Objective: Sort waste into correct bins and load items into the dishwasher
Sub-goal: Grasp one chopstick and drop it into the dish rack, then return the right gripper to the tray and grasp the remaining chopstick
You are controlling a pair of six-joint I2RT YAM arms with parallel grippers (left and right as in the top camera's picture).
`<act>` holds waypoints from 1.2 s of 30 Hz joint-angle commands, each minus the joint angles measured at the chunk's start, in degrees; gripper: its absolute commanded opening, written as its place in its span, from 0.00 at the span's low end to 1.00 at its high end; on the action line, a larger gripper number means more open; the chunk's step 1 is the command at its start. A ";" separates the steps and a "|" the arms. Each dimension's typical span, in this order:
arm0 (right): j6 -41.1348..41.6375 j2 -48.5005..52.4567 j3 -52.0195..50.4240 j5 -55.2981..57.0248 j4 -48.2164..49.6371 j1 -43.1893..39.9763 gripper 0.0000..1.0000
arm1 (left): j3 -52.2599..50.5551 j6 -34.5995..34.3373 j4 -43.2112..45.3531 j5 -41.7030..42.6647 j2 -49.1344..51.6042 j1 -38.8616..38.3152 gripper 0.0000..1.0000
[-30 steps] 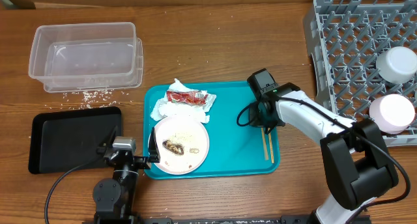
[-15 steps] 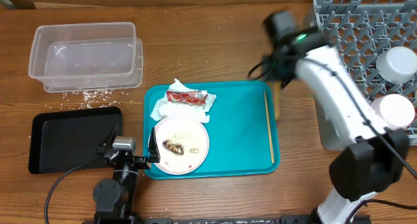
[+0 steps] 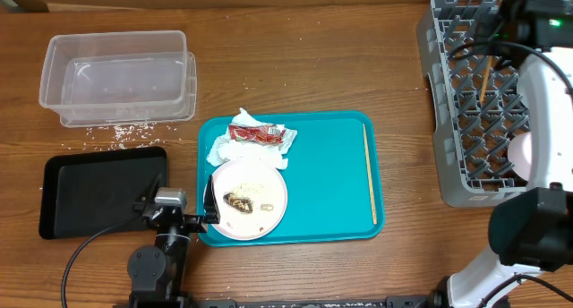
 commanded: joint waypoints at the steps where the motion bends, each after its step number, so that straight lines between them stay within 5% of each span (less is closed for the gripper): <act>1: -3.74 -0.83 0.68 -9.09 1.99 -2.08 0.10 | -0.28 -0.52 -0.02 -0.59 -0.52 -0.17 1.00; 11: -3.67 -0.72 -8.20 -10.47 10.05 -3.17 0.11 | -0.28 -0.52 -0.02 -0.59 -0.52 -0.17 1.00; 23: 3.39 -1.97 -6.49 -11.41 2.99 -2.54 0.14 | -0.28 -0.52 -0.02 -0.59 -0.52 -0.17 1.00; 36: 7.45 -9.64 -5.62 -34.60 -11.47 -2.21 0.38 | -0.28 -0.52 -0.02 -0.61 -0.52 -0.17 1.00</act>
